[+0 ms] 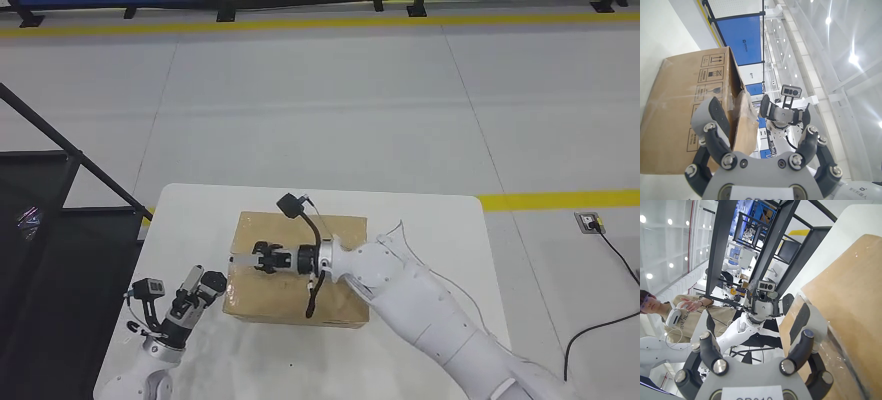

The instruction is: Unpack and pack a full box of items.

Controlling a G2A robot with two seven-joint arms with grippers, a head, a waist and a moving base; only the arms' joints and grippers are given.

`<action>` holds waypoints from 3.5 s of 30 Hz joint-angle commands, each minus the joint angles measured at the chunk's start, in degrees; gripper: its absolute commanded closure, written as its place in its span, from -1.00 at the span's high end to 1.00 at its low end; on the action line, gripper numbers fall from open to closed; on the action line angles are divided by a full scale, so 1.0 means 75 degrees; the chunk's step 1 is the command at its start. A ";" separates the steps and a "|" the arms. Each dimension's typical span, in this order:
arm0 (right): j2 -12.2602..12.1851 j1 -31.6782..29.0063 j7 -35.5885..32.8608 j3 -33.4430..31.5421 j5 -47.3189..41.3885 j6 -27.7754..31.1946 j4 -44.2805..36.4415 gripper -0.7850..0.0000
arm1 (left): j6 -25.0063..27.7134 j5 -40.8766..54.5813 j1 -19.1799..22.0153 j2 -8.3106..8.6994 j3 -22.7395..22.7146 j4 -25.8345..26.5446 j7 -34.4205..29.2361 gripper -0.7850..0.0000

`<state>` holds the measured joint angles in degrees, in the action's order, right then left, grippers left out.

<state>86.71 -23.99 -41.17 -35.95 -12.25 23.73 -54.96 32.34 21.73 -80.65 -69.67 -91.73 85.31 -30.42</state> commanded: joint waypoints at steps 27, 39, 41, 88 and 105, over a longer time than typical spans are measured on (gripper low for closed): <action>0.1302 0.0977 -0.1132 0.0419 -0.1052 -0.0084 0.2888 1.00 | -0.0020 0.0092 0.0141 0.0019 0.0121 -0.0156 -0.0050 1.00; 0.0899 0.0720 -0.1498 -0.0221 -0.0635 -0.0260 0.2611 1.00 | -0.0075 0.0088 0.0222 0.0029 0.0180 -0.0151 -0.0093 1.00; 0.0778 0.0599 -0.1459 -0.0376 -0.0493 -0.0323 0.2395 1.00 | -0.0082 0.0077 0.0240 0.0028 0.0207 -0.0151 -0.0089 1.00; -0.1182 -0.3233 -0.0847 -0.4207 0.2410 -0.3690 -0.3562 1.00 | -0.0082 0.0118 0.0155 0.0080 0.0152 -0.0088 -0.0049 1.00; -0.1489 -0.4486 -0.0396 -0.5373 0.2213 -0.3271 -0.4947 1.00 | 0.0102 0.0585 0.0112 0.0141 -0.0273 -0.0102 -0.0172 1.00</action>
<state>75.72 -56.18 -44.82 -75.20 4.63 -2.11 -90.59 32.89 25.60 -79.60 -68.67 -93.28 84.41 -31.62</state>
